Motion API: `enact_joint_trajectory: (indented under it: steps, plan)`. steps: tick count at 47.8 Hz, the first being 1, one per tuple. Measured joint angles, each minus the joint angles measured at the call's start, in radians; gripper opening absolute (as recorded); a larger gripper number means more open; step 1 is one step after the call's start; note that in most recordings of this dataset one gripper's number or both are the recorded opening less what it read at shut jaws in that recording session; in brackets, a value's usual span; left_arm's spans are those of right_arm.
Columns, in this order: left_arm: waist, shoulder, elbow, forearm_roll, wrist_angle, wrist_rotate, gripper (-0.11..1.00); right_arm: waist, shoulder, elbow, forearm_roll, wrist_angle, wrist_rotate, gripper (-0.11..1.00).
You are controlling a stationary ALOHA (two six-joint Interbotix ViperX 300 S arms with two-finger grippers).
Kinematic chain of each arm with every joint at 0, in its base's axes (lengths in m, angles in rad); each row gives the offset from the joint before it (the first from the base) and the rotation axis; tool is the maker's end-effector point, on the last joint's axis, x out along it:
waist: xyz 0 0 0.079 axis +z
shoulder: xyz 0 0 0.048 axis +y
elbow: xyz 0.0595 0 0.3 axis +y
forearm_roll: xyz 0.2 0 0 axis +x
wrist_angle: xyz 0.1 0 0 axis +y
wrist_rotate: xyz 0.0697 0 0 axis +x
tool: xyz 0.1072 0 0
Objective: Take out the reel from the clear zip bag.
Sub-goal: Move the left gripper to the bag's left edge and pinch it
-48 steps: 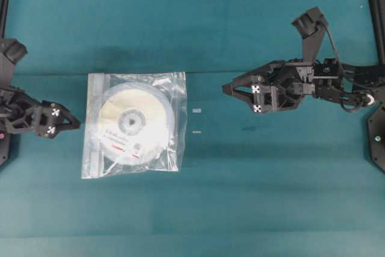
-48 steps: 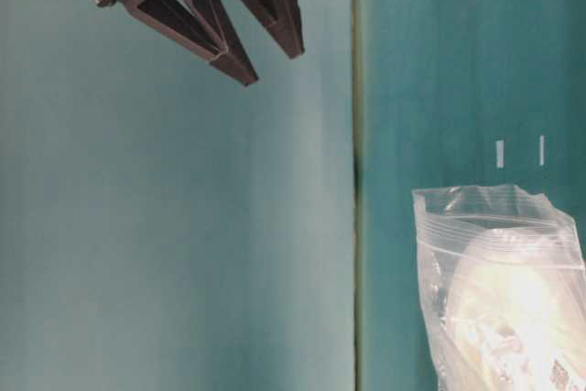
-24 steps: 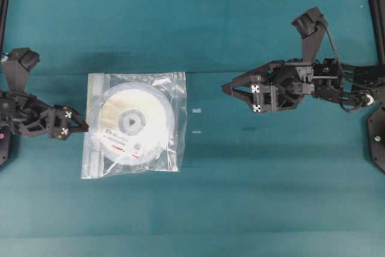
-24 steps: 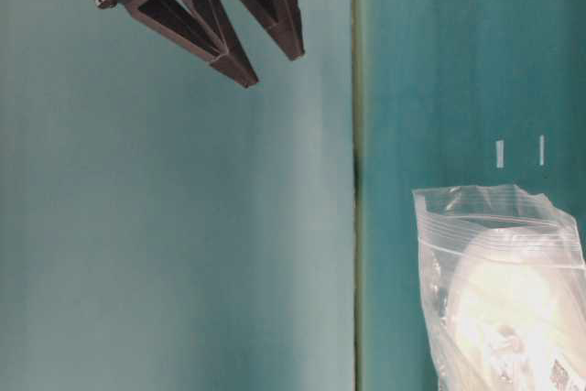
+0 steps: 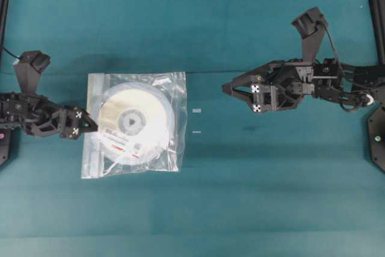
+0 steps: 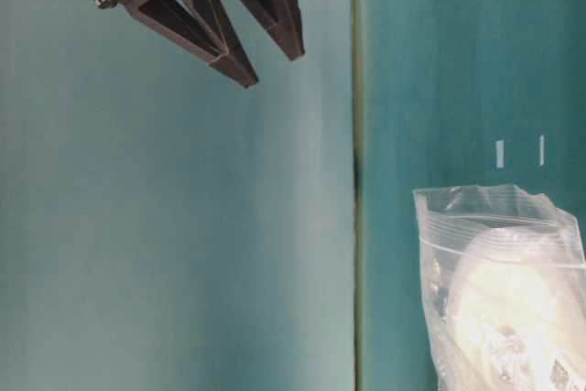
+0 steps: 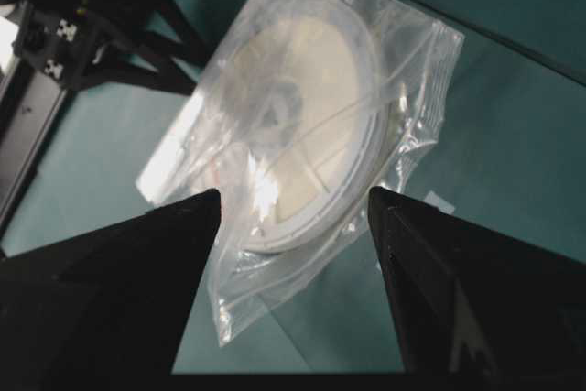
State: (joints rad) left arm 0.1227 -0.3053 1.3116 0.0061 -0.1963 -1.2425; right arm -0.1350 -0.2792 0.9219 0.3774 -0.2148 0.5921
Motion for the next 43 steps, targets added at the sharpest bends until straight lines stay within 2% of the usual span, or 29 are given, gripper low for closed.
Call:
enact_joint_trajectory:
  steps: [19, 24, 32, 43]
  plan:
    - [0.002, 0.054, -0.012, 0.002, -0.069, -0.002, 0.94, 0.000, 0.000, 0.000, 0.000, 0.000, -0.002, 0.82]
    - [0.003, 0.061, -0.012, 0.000, -0.080, -0.002, 0.90, 0.002, 0.000, 0.000, -0.002, 0.000, 0.000, 0.82]
    - [0.006, 0.069, -0.012, 0.000, -0.081, 0.000, 0.77, 0.005, 0.000, 0.000, 0.000, 0.000, 0.000, 0.82]
    - [0.006, 0.072, -0.012, 0.000, -0.083, 0.003, 0.77, 0.011, 0.000, 0.000, 0.000, 0.000, 0.000, 0.81]
